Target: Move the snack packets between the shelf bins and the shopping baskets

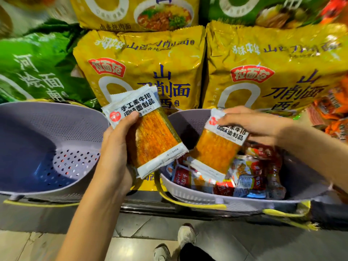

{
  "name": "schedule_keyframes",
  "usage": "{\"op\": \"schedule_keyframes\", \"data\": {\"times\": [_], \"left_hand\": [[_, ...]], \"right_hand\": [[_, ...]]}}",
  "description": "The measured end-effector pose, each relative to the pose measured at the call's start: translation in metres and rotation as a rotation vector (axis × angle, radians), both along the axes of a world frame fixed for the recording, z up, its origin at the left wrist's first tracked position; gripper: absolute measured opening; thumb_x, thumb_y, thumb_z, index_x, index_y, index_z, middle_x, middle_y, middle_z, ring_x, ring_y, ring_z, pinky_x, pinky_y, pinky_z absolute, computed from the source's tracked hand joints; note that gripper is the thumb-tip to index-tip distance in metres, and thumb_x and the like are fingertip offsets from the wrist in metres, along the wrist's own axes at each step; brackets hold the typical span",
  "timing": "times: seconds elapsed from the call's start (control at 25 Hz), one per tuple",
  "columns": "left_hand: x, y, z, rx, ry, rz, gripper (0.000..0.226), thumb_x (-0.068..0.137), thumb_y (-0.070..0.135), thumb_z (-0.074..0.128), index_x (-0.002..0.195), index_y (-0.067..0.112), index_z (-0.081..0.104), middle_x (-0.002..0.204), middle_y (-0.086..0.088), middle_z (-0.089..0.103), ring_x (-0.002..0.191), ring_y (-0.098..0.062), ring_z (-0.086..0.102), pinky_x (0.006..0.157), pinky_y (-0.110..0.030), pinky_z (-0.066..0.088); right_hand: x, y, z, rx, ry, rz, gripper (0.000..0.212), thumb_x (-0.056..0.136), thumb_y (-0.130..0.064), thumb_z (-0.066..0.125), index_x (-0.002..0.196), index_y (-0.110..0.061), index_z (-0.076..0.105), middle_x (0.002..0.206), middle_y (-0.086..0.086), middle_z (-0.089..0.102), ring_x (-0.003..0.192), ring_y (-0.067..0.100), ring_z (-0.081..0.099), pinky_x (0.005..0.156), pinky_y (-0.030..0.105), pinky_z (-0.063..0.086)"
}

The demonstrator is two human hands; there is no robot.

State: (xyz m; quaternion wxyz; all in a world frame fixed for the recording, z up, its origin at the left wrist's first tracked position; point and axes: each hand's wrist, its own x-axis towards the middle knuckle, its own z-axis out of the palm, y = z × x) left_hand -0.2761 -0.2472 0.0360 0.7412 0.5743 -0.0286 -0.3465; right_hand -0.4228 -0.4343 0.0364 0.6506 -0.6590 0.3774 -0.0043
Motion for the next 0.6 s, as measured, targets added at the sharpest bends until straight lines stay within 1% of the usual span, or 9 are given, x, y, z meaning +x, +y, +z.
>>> {"op": "schedule_keyframes", "data": {"times": [0.04,0.12,0.2,0.24,0.28,0.36,0.4,0.52,0.6], "left_hand": [[0.001,0.0,0.0,-0.003,0.003,-0.022,0.02,0.087,0.028,0.058,0.103,0.019,0.066,0.081,0.004,0.074,0.073,-0.012,0.07,0.064,-0.032,0.06],[0.001,-0.002,0.001,0.0,0.007,-0.083,0.021,0.087,0.029,0.058,0.102,0.019,0.067,0.085,0.001,0.074,0.077,-0.015,0.07,0.068,-0.036,0.059],[-0.001,-0.008,0.003,0.004,-0.022,-0.154,0.022,0.087,0.03,0.057,0.102,0.019,0.068,0.084,0.001,0.075,0.074,-0.014,0.07,0.064,-0.033,0.059],[-0.003,-0.012,0.005,0.009,-0.043,-0.182,0.022,0.088,0.031,0.057,0.103,0.019,0.068,0.082,0.002,0.075,0.071,-0.012,0.07,0.06,-0.029,0.059],[-0.005,-0.017,0.007,0.015,-0.072,-0.216,0.023,0.089,0.032,0.056,0.103,0.018,0.067,0.081,0.002,0.075,0.069,-0.011,0.071,0.058,-0.026,0.058],[-0.011,-0.024,0.012,0.028,-0.084,-0.318,0.033,0.091,0.043,0.049,0.104,0.019,0.067,0.089,-0.001,0.075,0.076,-0.013,0.072,0.065,-0.027,0.058],[-0.014,-0.026,0.014,0.03,-0.068,-0.377,0.041,0.092,0.05,0.042,0.104,0.02,0.067,0.09,-0.002,0.075,0.078,-0.015,0.072,0.067,-0.029,0.059],[-0.016,-0.03,0.019,-0.049,0.028,-0.5,0.062,0.089,0.063,0.024,0.112,0.021,0.063,0.087,-0.004,0.075,0.073,-0.016,0.071,0.058,-0.025,0.058],[-0.014,-0.027,0.024,-0.126,0.104,-0.517,0.058,0.089,0.056,0.03,0.113,0.013,0.06,0.089,-0.01,0.073,0.064,-0.011,0.069,0.05,-0.019,0.054]], "right_hand": [[-0.008,-0.001,0.016,-0.038,-0.053,0.011,0.013,0.082,-0.001,0.061,0.077,-0.013,0.061,0.063,0.0,0.068,0.053,0.01,0.062,0.051,0.022,0.05],[-0.022,-0.003,0.048,-0.127,-0.128,0.036,0.023,0.063,0.001,0.069,0.083,-0.01,0.062,0.063,-0.001,0.07,0.052,0.007,0.064,0.05,0.017,0.052],[-0.026,-0.003,0.077,-0.199,-0.21,0.097,0.033,0.049,0.0,0.077,0.079,-0.009,0.067,0.066,0.0,0.072,0.054,0.007,0.065,0.051,0.017,0.053],[-0.024,-0.001,0.089,-0.222,-0.252,0.137,0.034,0.044,-0.005,0.084,0.075,-0.01,0.071,0.068,0.0,0.072,0.055,0.008,0.066,0.051,0.018,0.053],[-0.019,0.003,0.099,-0.238,-0.291,0.172,0.032,0.041,-0.008,0.082,0.071,-0.012,0.073,0.068,0.0,0.072,0.056,0.008,0.066,0.051,0.018,0.053],[0.0,0.013,0.108,-0.293,-0.324,0.194,0.017,0.053,-0.011,0.081,0.068,-0.011,0.073,0.067,0.001,0.071,0.055,0.008,0.064,0.052,0.018,0.051],[0.01,0.019,0.108,-0.38,-0.313,0.189,0.018,0.055,-0.02,0.081,0.069,-0.011,0.072,0.068,0.004,0.07,0.056,0.009,0.061,0.054,0.019,0.048],[0.036,0.035,0.093,-0.792,-0.237,0.181,0.032,0.055,-0.038,0.083,0.076,-0.015,0.074,0.073,0.006,0.07,0.061,0.005,0.054,0.059,0.025,0.041],[0.045,0.037,0.084,-0.939,-0.208,0.148,0.029,0.056,-0.039,0.086,0.077,-0.023,0.073,0.069,-0.003,0.067,0.056,-0.002,0.05,0.057,0.022,0.04]]}}
